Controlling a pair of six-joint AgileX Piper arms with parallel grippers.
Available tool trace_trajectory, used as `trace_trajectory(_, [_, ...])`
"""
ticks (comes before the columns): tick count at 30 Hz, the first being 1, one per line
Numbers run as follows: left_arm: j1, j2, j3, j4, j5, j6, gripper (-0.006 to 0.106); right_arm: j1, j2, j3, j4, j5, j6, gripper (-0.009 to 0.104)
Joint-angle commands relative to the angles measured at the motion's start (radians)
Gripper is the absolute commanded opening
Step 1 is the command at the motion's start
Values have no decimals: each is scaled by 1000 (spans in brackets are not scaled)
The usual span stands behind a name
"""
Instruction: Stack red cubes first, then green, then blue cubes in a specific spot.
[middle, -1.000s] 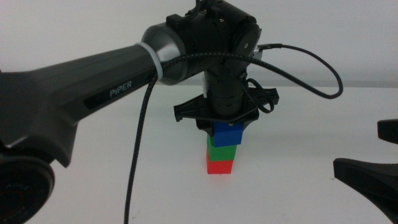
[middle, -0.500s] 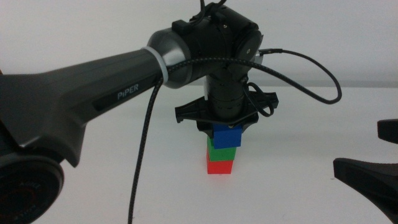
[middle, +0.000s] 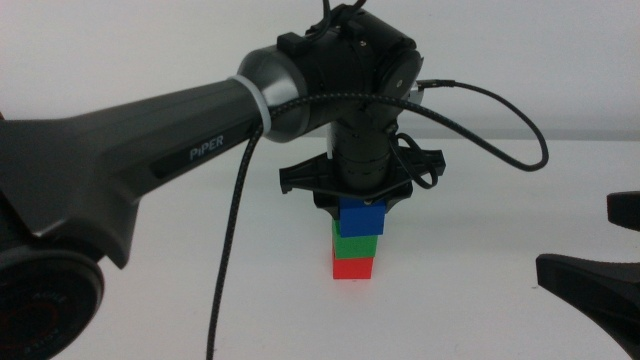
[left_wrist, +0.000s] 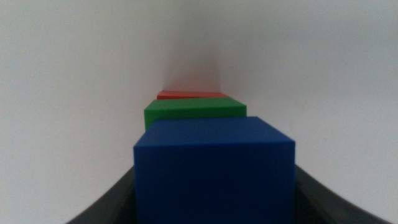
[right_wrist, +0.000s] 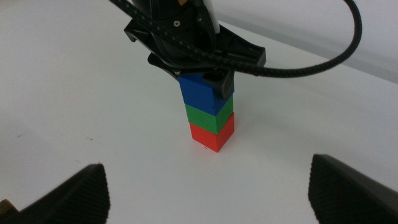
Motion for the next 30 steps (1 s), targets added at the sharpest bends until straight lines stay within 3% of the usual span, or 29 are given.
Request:
trace_trajectory(1, [-2, 18, 3, 10, 90, 12, 23, -7, -4, 4, -2, -10, -1, 85])
trace_trajectory(10, [-2, 18, 3, 55, 80, 13, 68, -7, -4, 4, -2, -10, -1, 85])
trace_trajectory(15, [-2, -6, -5, 73, 92, 98, 89, -7, -4, 4, -2, -10, -1, 85])
trace_trajectory(19, [-2, -101, -5, 73, 94, 223, 94, -7, -4, 4, -2, -10, -1, 85])
trace_trajectory(27, [-2, -500, 11, 64, 100, 797, 94, -7, -4, 4, -2, -10, -1, 85])
trace_trajectory(30, [-2, -649, 90, 99, 100, 928, 94, -7, -4, 4, -2, -10, -1, 85])
